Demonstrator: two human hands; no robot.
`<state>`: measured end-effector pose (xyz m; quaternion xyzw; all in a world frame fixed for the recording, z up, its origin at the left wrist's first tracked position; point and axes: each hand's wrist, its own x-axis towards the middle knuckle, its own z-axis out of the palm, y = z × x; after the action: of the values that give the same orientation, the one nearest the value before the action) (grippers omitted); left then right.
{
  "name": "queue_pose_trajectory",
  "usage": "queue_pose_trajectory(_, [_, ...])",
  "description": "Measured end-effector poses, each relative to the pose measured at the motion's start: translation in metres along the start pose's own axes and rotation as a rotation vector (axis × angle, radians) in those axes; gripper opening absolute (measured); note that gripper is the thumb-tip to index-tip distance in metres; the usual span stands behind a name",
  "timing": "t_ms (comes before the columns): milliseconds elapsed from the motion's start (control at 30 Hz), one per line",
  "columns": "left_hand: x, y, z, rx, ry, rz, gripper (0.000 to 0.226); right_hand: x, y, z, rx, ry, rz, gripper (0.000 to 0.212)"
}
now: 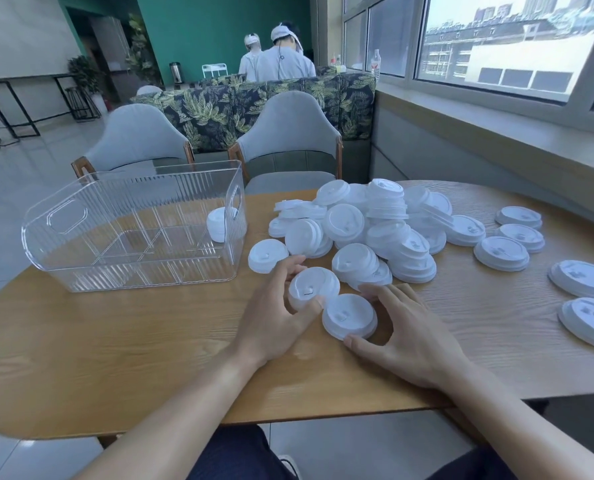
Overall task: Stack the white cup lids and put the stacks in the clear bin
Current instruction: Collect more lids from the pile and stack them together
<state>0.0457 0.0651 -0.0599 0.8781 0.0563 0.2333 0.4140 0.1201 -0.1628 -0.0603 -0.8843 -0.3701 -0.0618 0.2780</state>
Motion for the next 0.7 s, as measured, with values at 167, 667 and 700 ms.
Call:
queue_pose_trajectory(167, [-0.005,0.013,0.011,0.07,-0.112,0.049,0.069,0.0,0.0,-0.001,0.024,-0.006,-0.001,0.074])
queue_pose_trajectory(667, [-0.002,0.013,0.014,-0.033,-0.017,-0.004,0.062,0.0,0.001,-0.001,0.042,-0.011,0.023,0.066])
queue_pose_trajectory(700, [-0.002,0.013,0.014,-0.041,-0.017,-0.008,0.063,0.0,0.001,0.0,0.04,-0.016,0.016,0.065])
